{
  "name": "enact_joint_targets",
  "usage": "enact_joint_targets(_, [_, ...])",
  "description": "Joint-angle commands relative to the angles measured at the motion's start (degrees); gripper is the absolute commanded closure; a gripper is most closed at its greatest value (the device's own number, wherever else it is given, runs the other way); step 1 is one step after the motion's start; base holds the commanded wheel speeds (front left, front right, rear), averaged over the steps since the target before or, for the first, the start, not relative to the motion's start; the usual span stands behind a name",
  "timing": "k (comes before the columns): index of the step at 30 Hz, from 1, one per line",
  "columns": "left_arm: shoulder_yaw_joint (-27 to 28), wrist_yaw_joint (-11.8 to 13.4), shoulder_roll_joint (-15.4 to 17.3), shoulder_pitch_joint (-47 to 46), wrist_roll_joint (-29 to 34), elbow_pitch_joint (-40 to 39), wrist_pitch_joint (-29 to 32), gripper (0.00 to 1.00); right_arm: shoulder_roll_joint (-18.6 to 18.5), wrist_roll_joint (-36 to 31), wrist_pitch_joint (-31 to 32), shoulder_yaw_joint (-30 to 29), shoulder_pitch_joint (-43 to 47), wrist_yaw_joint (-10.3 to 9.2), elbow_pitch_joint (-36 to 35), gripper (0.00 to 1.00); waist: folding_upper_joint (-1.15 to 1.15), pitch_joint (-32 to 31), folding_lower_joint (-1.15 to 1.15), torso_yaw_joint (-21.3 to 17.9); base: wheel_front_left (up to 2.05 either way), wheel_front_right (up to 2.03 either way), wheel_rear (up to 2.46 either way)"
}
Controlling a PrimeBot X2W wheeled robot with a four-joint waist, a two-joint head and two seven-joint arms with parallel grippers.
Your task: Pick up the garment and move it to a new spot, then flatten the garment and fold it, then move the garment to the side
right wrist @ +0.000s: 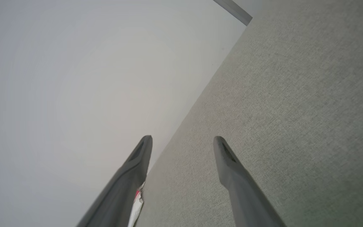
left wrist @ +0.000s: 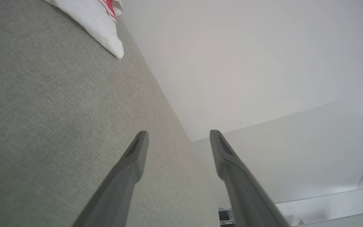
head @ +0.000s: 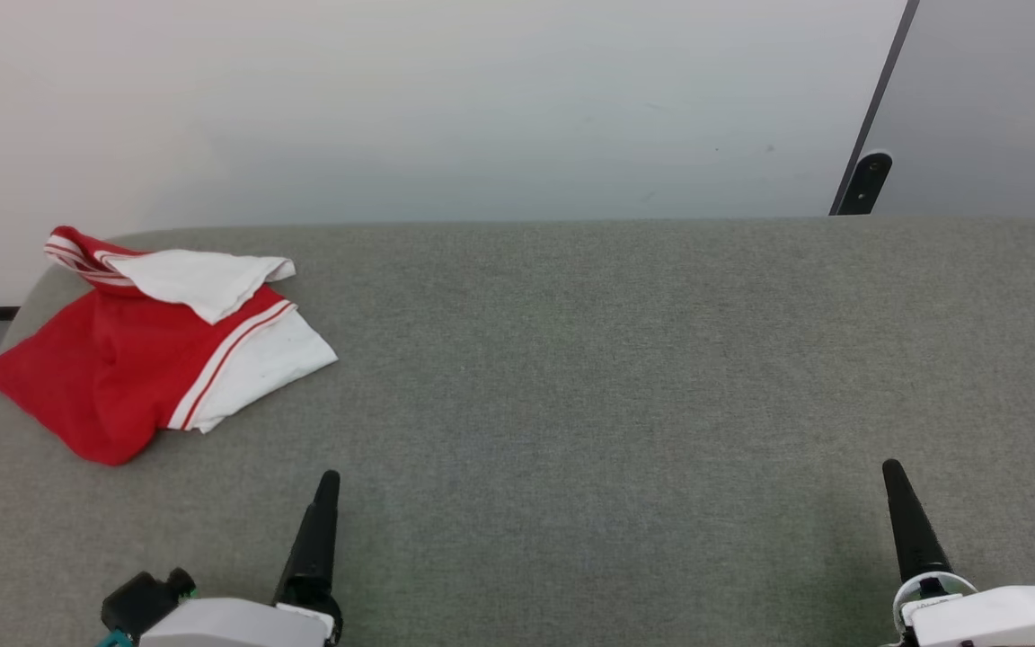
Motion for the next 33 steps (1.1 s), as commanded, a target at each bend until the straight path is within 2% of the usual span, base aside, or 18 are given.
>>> enact_joint_targets(1, [-0.3, 0.0, 0.5, -0.2, 4.3, -1.2, -0.7, 0.0, -0.2, -4.3, -0.7, -0.1, -0.4, 0.06, -1.5, 0.0, 0.0, 0.0, 0.0, 0.0, 0.0, 0.0, 0.0])
enact_joint_targets(10, [-0.2, 0.1, 0.4, 0.8, 17.0, -4.1, -2.5, 0.0, -0.2, -17.4, -2.6, -1.1, 0.8, 0.06, -2.3, 0.0, 0.0, -0.1, 0.0, -0.1, 0.0, 0.0, 0.0])
enact_joint_targets(16, [-0.6, 0.0, 0.3, 1.3, 22.9, -5.5, -3.6, 0.0, -0.2, -21.9, -3.7, -1.7, 1.4, 0.05, -2.6, 0.0, 0.0, -0.2, 0.0, -0.2, 0.0, 0.0, 0.0])
enact_joint_targets(33, [-2.1, -0.2, 0.4, 2.8, 34.1, -8.9, -6.3, 0.0, -0.2, -32.4, -6.4, -2.2, 3.0, 0.05, -3.9, 0.0, 0.0, -0.6, 0.0, 0.0, 0.0, 0.0, 0.0])
